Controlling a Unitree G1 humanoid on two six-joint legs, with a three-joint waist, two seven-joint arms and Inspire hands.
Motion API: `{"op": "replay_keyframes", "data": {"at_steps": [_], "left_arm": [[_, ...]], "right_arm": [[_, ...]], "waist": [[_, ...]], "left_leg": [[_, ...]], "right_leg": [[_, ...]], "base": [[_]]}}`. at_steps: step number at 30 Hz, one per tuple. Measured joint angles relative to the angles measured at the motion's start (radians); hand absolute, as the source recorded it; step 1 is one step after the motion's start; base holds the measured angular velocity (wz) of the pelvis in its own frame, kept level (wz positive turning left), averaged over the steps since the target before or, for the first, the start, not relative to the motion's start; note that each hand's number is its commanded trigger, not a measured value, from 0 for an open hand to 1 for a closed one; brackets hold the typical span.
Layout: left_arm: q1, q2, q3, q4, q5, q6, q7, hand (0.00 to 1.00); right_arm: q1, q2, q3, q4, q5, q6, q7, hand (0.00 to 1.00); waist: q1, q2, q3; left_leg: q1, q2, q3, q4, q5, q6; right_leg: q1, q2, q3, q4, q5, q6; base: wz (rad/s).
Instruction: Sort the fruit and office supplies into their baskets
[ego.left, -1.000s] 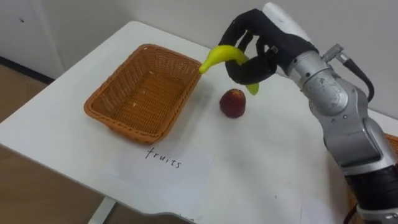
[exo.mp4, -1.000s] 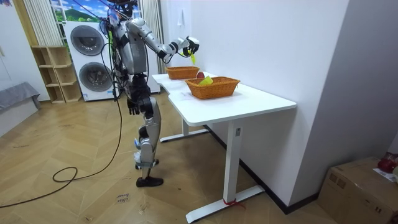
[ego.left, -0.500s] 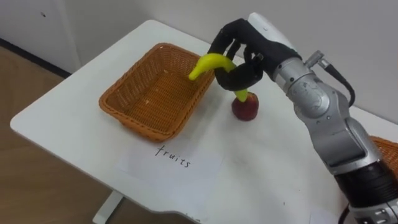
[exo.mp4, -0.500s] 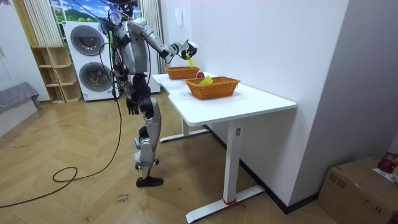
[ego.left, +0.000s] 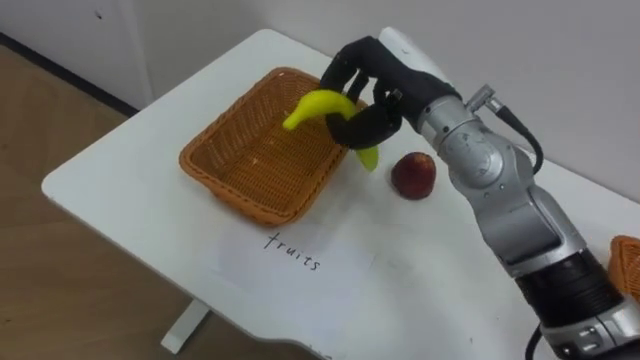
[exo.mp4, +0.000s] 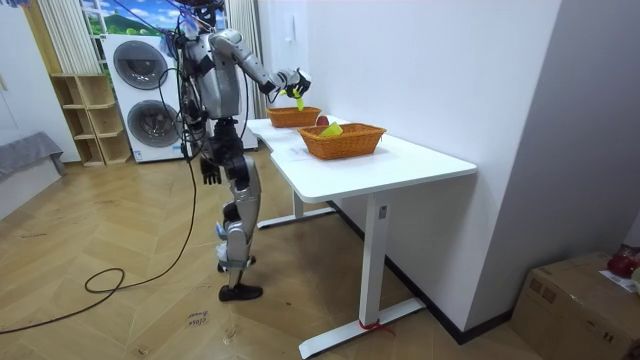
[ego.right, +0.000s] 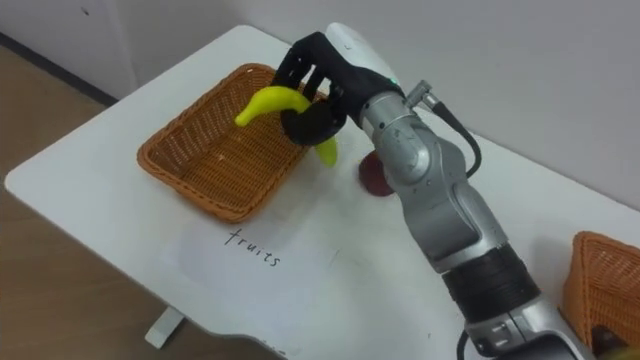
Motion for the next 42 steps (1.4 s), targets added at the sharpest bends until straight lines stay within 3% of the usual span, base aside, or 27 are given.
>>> {"op": "replay_keyframes", "data": {"at_steps": [8, 15, 21, 34, 42], "left_arm": [[0.003, -0.007, -0.008, -0.002, 0.005, 0.0, -0.011, 0.0], [0.007, -0.022, -0.009, -0.002, 0.039, -0.001, -0.012, 0.0], [0.027, -0.022, -0.01, -0.011, 0.038, 0.001, -0.015, 0.0], [0.049, -0.026, -0.011, -0.066, 0.057, 0.037, -0.048, 0.0], [0.048, -0.026, -0.012, -0.077, 0.058, 0.04, -0.055, 0.0]], "right_arm": [[-0.002, 0.028, 0.013, 0.035, 0.011, -0.01, -0.038, 1.0], [-0.004, 0.031, 0.015, 0.05, 0.015, -0.01, -0.078, 1.0], [-0.005, 0.072, 0.023, 0.052, 0.014, -0.01, -0.112, 1.0], [-0.008, 0.074, 0.065, 0.056, 0.014, -0.008, -0.136, 1.0], [-0.008, 0.074, 0.064, 0.08, 0.014, -0.008, -0.157, 1.0]], "waist": [[0.034, 0.018, 0.0124], [0.05, 0.013, 0.009], [0.052, 0.014, 0.007], [0.057, 0.015, 0.0061], [0.074, 0.012, 0.0039]], "left_leg": [[0.003, -0.001, -0.003, -0.001, 0.0, 0.0], [-0.002, -0.002, -0.004, -0.002, 0.0, 0.0], [0.003, -0.001, -0.006, 0.0, 0.001, 0.0], [0.003, -0.001, -0.006, -0.003, 0.002, -0.002], [0.003, -0.001, -0.01, -0.003, 0.002, -0.002]], "right_leg": [[0.003, -0.001, -0.002, -0.001, -0.005, 0.008], [0.003, -0.002, -0.024, -0.001, -0.005, 0.009], [0.007, -0.002, -0.031, -0.001, -0.005, 0.009], [0.009, -0.001, -0.03, -0.001, -0.006, 0.009], [0.01, -0.001, -0.032, -0.001, -0.006, 0.009]], "base": [[0.0], [0.01], [0.01], [0.0], [0.0]]}}
